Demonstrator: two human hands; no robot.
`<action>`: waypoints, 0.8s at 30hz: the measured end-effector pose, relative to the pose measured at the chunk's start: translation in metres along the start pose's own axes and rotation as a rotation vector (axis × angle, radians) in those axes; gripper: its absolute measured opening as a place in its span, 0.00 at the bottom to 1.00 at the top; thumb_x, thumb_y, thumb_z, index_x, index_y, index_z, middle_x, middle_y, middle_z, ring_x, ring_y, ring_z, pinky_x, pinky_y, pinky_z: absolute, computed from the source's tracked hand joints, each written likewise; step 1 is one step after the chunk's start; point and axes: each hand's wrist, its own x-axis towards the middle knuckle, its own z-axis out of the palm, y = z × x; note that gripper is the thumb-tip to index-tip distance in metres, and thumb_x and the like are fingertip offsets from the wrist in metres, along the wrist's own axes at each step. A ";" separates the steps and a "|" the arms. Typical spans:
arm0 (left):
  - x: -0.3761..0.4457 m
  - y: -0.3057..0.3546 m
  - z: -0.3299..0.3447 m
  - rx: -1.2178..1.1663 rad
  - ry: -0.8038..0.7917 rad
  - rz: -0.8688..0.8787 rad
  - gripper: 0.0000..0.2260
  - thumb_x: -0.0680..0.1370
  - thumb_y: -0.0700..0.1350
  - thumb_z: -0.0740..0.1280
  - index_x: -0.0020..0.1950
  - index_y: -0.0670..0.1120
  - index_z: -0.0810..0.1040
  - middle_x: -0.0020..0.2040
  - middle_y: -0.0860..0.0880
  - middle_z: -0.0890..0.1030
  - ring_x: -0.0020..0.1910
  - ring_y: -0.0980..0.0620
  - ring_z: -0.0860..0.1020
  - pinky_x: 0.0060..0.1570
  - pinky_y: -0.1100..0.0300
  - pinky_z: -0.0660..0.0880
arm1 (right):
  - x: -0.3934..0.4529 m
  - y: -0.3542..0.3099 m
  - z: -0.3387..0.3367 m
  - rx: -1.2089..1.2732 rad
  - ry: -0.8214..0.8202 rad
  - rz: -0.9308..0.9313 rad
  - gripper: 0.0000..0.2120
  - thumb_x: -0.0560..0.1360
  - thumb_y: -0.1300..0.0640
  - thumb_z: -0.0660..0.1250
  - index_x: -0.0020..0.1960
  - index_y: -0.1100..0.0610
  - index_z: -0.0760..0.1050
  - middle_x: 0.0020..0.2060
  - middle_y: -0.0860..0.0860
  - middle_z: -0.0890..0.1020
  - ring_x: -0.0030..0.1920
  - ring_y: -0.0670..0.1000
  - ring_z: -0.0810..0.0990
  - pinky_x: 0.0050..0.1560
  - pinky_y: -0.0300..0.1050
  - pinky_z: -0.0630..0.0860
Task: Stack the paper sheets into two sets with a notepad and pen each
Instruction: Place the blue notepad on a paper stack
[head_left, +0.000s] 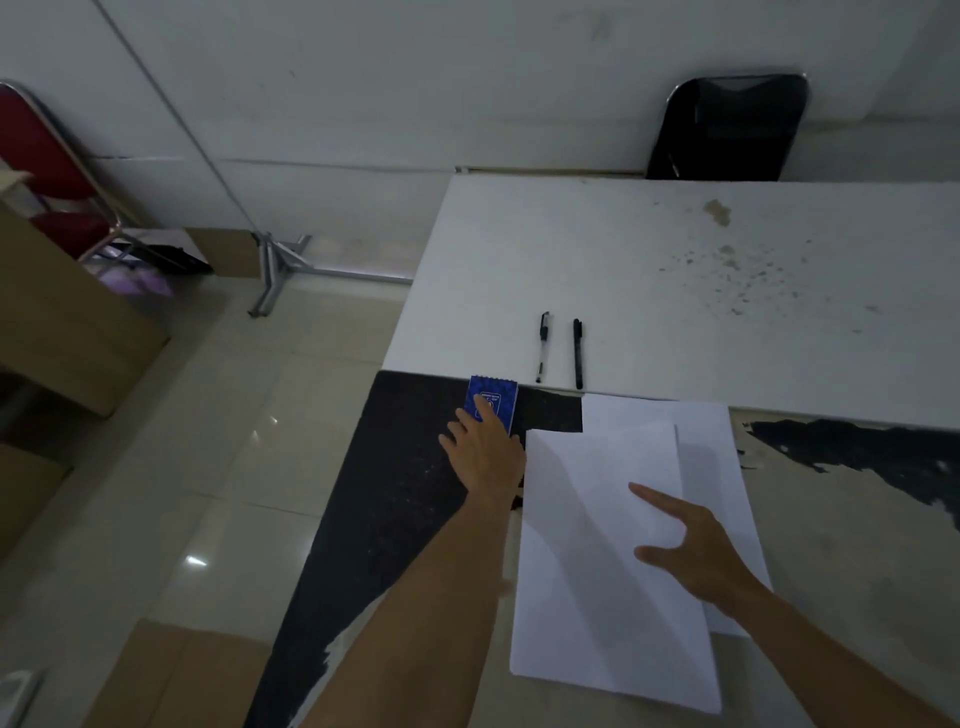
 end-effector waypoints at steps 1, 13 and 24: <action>0.002 0.000 0.000 -0.013 0.010 0.000 0.37 0.79 0.57 0.64 0.80 0.45 0.50 0.75 0.38 0.65 0.73 0.38 0.66 0.72 0.41 0.62 | 0.001 0.001 0.000 -0.001 -0.003 -0.003 0.37 0.68 0.67 0.79 0.71 0.45 0.73 0.68 0.45 0.76 0.68 0.50 0.74 0.69 0.54 0.73; 0.010 -0.005 -0.019 -0.169 0.019 0.007 0.46 0.71 0.53 0.73 0.78 0.42 0.49 0.65 0.40 0.71 0.64 0.39 0.69 0.58 0.45 0.75 | -0.005 -0.005 -0.006 0.106 -0.020 -0.026 0.37 0.67 0.68 0.79 0.71 0.46 0.73 0.67 0.43 0.76 0.66 0.47 0.74 0.61 0.34 0.74; 0.032 -0.001 -0.069 -0.332 -0.006 -0.003 0.38 0.67 0.55 0.77 0.66 0.41 0.60 0.58 0.40 0.75 0.59 0.39 0.74 0.50 0.50 0.73 | -0.035 -0.042 -0.012 0.126 -0.401 -0.001 0.37 0.64 0.62 0.83 0.68 0.39 0.76 0.68 0.37 0.76 0.67 0.40 0.75 0.64 0.42 0.76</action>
